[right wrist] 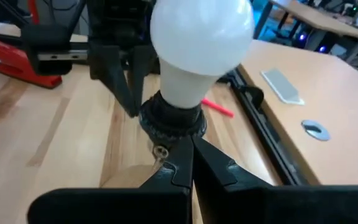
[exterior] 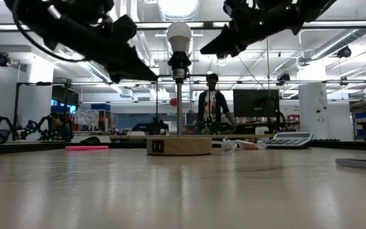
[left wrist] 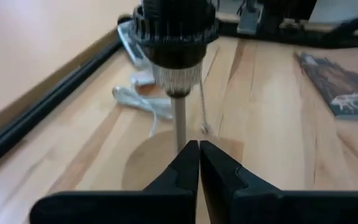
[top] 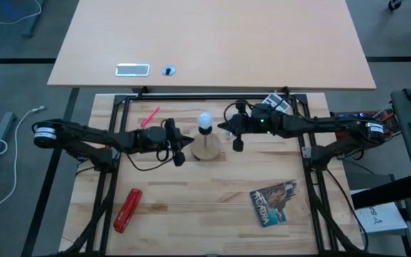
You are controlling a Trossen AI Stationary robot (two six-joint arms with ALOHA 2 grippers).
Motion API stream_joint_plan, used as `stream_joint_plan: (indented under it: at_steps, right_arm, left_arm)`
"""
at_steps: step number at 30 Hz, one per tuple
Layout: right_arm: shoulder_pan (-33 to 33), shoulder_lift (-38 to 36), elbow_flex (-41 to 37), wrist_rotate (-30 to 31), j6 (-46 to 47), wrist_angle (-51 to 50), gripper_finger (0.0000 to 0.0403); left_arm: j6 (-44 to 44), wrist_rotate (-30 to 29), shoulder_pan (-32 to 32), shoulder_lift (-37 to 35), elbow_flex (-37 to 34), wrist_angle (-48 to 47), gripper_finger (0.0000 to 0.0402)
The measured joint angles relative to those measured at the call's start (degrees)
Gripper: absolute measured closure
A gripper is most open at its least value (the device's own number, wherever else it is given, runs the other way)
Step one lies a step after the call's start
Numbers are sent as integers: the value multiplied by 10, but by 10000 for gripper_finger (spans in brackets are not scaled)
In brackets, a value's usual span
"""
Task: Screw lightbulb
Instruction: Insert the lightbulb into the lamp
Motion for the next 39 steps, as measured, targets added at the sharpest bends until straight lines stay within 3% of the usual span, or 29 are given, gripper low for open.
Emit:
stream_joint_plan:
  at_steps: [13,18,22,28,39]
  right_arm:
    - [-8,27,0,1,20,74,403]
    - [-27,27,0,0,83,86,396]
    - [-35,27,0,-43,83,84,360]
    - [-35,29,0,-56,76,84,283]
    - [-34,68,0,-86,96,146,184]
  left_arm:
    - [18,-5,14,98,-81,273,306]
    - [34,-63,13,157,-64,320,272]
    - [40,-67,14,189,-41,321,256]
    - [42,-56,14,218,-15,321,249]
    - [45,-54,17,226,-5,321,282]
